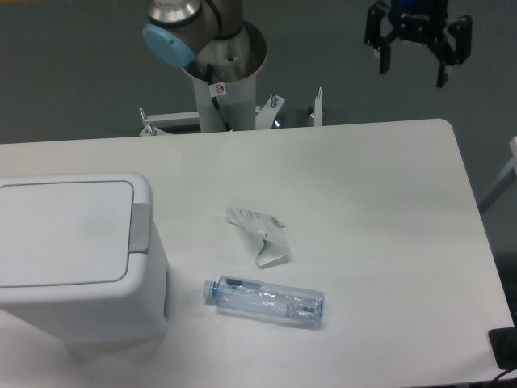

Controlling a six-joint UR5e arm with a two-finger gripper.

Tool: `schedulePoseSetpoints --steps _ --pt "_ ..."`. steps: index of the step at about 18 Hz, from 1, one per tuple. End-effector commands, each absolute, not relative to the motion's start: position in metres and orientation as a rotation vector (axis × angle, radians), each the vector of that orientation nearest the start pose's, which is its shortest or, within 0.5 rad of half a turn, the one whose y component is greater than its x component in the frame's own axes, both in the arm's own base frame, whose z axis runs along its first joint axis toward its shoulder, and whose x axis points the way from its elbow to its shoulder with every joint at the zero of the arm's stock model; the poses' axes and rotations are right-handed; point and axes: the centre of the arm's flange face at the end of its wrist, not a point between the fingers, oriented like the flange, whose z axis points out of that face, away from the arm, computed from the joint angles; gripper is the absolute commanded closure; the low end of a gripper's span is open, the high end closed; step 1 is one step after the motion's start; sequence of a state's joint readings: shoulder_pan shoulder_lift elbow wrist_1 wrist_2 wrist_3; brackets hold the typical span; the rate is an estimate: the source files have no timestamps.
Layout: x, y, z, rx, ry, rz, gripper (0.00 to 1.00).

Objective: Open the trash can
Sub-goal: 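Move the gripper down from its raised position toward the table, then move the open gripper over the white trash can's lid edge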

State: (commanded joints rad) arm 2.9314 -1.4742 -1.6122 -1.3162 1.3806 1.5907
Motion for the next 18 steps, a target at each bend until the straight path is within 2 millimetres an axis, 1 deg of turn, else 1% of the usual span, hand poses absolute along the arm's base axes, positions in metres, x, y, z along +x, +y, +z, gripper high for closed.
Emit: schedulePoseSetpoints --steps 3,5,6,7,8,9,11,14,15,17,18 --pt "-0.432 0.25 0.545 -2.863 0.378 0.423 0.0" --pt "-0.431 0.256 0.546 -2.801 0.343 0.397 0.0" --pt "-0.43 0.262 0.546 -2.752 0.287 0.367 0.0" --pt "-0.43 0.268 0.546 -2.697 0.166 0.319 0.0" --pt "-0.431 0.27 0.547 -2.684 0.089 0.295 0.0" --pt "-0.429 0.278 0.551 -2.675 0.044 0.284 0.0" --pt "-0.424 0.306 0.555 -2.664 0.004 0.249 0.0" --pt "-0.406 0.346 0.549 -2.653 -0.081 0.159 0.0" --pt "-0.403 0.358 0.551 -2.643 -0.13 0.131 0.0" --pt "-0.389 0.388 0.552 -2.613 -0.296 0.035 0.0" --pt "-0.378 0.415 0.551 -2.581 -0.423 -0.054 0.0"
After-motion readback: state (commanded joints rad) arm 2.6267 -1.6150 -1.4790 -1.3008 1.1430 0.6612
